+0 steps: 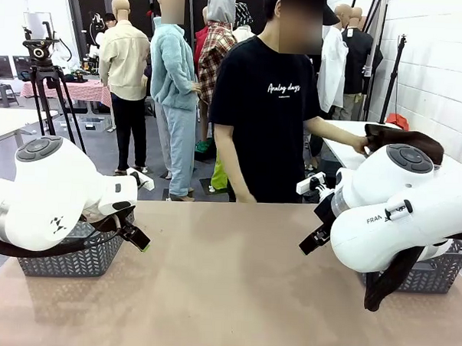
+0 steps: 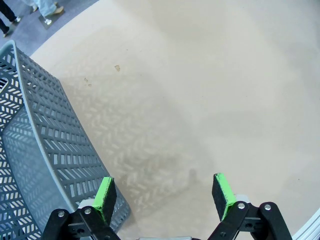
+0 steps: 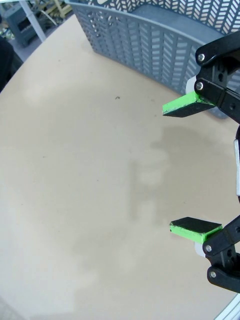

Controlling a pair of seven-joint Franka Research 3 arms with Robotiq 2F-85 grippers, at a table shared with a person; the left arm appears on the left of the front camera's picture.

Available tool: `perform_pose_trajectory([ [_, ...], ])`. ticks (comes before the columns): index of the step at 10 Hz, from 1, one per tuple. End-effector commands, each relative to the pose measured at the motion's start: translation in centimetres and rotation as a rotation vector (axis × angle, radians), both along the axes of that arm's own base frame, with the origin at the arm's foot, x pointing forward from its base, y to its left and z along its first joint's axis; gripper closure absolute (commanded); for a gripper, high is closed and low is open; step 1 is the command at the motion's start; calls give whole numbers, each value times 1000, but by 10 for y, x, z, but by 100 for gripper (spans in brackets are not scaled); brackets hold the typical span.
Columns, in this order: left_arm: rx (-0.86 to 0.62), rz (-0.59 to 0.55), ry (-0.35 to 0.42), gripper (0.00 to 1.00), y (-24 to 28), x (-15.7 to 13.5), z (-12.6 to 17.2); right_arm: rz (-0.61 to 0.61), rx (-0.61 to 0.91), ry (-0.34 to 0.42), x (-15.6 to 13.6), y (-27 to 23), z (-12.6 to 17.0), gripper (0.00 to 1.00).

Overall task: Sort the tops and bottoms.
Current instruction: Lift clothes from the center of the table with your left hand.

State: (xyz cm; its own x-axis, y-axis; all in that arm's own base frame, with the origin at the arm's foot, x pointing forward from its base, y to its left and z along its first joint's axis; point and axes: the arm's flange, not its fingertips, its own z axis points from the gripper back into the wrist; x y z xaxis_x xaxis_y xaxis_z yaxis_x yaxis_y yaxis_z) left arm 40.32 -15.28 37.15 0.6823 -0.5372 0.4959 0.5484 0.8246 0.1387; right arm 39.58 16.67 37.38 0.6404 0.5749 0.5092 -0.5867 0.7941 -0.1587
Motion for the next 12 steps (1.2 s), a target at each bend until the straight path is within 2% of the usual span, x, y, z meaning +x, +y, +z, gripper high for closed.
perform_pose_trajectory([
  [1,-1,3,0,0,1,0,0,0,1,0,0,0,0,0],
  [12,-1,3,0,0,1,0,0,0,1,0,0,0,0,0],
])
